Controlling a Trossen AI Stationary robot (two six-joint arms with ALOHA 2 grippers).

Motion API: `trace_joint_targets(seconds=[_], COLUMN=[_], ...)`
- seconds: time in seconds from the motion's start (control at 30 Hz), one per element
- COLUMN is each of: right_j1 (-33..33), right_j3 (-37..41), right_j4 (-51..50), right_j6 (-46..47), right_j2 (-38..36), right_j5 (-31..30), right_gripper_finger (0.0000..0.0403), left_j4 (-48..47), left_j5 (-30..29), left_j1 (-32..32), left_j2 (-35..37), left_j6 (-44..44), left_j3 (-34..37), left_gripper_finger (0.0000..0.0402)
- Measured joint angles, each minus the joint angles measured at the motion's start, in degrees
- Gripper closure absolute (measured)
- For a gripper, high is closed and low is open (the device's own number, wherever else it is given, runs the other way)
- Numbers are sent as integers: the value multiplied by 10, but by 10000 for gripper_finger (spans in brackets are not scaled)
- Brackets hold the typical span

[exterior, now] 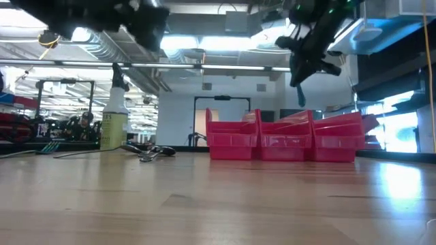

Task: Sort silverware
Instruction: Put the blue knife into the right red silverware bin

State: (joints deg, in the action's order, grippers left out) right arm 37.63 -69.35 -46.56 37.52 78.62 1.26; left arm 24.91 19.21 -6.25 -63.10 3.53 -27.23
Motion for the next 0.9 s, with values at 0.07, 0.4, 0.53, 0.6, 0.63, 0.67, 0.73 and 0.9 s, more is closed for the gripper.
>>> trace_joint_targets(seconds=[0.07, 0.4, 0.53, 0.6, 0.63, 0.67, 0.73, 0.9], right_j1=[22, 37, 31, 32, 32, 31, 29, 29], right_j3=[-44, -182, -166, -160, -157, -152, -140, -100], right_j4=[-51, -216, -222, -229, -233, -235, -229, -185], right_j6=[-19, -69, -61, -63, -63, -63, -60, -33], right_j2=[42, 202, 208, 207, 207, 207, 206, 206], right_j5=[10, 29, 24, 22, 20, 21, 25, 24], right_gripper_finger=[403, 403, 403, 403, 403, 403, 403, 403], left_j4=[0, -3, -4, -4, -4, -4, -4, -5], left_j5=[-9, -30, -35, -37, -42, -47, -52, -53], left_j1=[-1, -7, -7, -6, -6, -6, -6, -6], left_j2=[10, 18, 18, 18, 18, 18, 18, 18], left_j6=[-2, -11, -12, -13, -16, -19, -29, -31], left_j3=[14, 22, 22, 22, 22, 22, 22, 22], left_gripper_finger=[200, 200, 200, 200, 200, 200, 200, 200])
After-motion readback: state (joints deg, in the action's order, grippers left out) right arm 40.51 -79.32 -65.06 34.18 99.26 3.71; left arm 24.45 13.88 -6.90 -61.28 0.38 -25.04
